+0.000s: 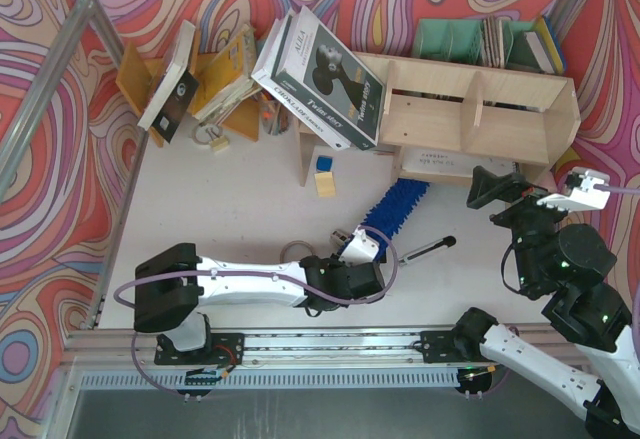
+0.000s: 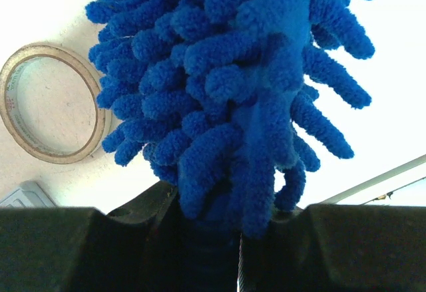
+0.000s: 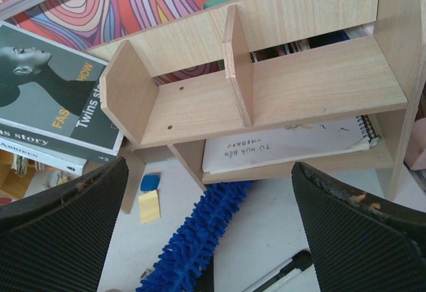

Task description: Dust the bookshelf with a duster

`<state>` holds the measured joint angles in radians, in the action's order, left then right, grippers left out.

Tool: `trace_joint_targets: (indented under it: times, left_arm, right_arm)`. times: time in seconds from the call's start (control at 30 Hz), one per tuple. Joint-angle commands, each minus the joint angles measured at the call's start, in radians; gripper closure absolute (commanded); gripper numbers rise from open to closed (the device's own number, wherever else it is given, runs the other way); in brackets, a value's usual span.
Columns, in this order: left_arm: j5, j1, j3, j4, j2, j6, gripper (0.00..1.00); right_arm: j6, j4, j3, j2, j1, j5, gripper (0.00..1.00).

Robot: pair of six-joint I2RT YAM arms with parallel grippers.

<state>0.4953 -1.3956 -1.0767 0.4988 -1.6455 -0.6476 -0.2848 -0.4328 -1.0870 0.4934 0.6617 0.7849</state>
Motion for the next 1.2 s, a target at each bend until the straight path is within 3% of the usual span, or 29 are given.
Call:
trace_joint_targets:
  times: [0.0,0.3,0.57,1.17]
  left_arm:
    - [0.065,0.005,0.011,-0.009,0.024,-0.071,1.0]
    - [0.087,0.006,-0.041,-0.036,-0.013,-0.03,1.0]
    - [0.057,0.006,-0.094,-0.082,-0.045,0.035,1.0]
    - [-0.168,0.004,-0.294,-0.153,-0.24,0.321,1.0]
  right_arm:
    - [0.024,0.022,0.012,-0.002,0.004,0.013,0.01]
    - [0.21,0.156,0.142,-0.094,0.004,-0.022,0.01]
    - [0.234,0.228,0.27,-0.193,0.003,-0.09,0.01]
    - [0.245,0.232,0.281,-0.174,0.004,-0.061,0.01]
